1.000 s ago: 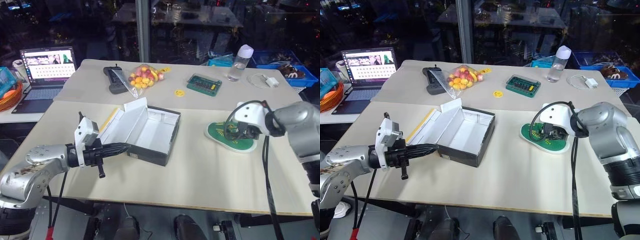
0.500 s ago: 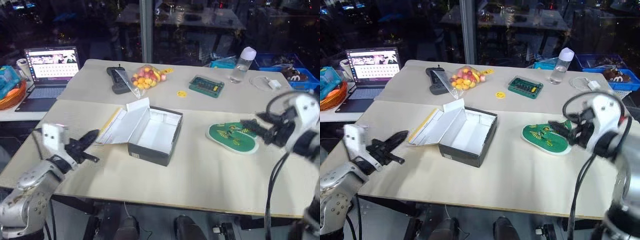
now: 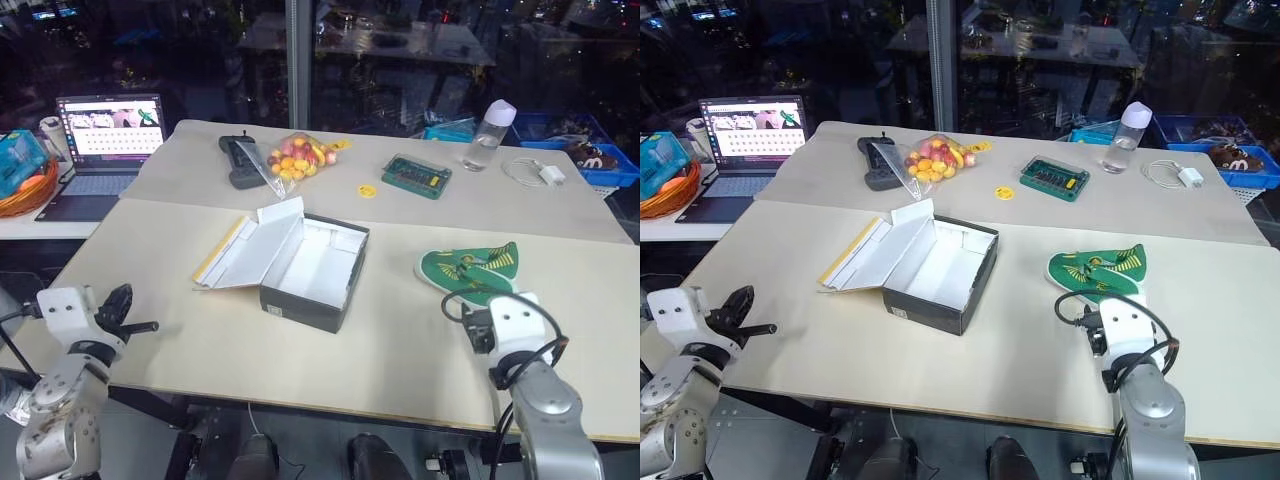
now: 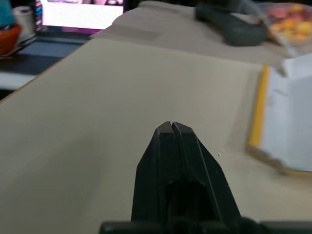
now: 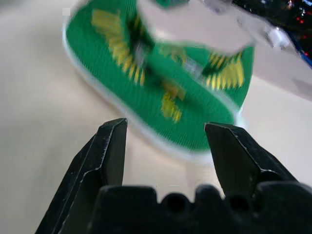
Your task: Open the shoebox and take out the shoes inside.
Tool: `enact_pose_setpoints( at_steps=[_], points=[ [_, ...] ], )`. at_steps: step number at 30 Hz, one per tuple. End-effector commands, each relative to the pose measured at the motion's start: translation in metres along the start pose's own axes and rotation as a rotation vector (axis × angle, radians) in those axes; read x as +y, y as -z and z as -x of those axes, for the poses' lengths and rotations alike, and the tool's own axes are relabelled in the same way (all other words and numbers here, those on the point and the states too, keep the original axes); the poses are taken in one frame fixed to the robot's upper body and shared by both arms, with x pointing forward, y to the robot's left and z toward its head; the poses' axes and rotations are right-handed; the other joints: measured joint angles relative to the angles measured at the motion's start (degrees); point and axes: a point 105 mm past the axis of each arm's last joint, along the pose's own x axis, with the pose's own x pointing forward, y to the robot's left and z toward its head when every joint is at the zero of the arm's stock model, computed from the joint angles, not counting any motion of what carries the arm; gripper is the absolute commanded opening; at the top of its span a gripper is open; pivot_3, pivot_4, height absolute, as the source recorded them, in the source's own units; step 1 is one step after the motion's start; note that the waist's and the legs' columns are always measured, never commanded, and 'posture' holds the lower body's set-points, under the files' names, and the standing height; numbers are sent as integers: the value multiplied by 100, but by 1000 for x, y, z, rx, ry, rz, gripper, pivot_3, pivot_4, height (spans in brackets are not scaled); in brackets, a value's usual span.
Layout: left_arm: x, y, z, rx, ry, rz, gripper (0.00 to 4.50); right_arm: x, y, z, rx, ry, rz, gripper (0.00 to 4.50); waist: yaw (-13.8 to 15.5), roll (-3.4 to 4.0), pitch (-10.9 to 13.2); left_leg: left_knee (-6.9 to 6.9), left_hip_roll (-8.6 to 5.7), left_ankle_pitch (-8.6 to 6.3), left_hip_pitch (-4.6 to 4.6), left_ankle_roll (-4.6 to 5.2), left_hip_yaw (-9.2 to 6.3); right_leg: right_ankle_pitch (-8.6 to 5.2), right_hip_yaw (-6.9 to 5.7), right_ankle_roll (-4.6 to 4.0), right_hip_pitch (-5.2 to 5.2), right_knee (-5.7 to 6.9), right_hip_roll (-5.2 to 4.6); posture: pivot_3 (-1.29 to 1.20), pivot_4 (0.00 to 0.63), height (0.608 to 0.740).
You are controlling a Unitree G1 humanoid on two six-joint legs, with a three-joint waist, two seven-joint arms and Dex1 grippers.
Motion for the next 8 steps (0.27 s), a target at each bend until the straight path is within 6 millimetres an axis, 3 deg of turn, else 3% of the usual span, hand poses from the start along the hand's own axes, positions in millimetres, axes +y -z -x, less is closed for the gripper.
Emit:
enact_pose_setpoints(
  at_steps=[1, 8],
  points=[
    [-5, -8, -2, -58, 11, -15, 0, -8, -9, 2, -77, 46, 0, 3110, 1, -3, -2, 0, 0, 0, 0, 0, -2, -4, -1, -6, 0, 0, 1, 0, 150, 697],
    [-12, -9, -4, -91, 32, 16, 0, -6, -3, -1, -84, 38, -8, 3110, -1, -7, -5, -1, 2, 0, 1, 0, -2, -4, -2, -7, 1, 0, 1, 0, 150, 697]
  ],
)
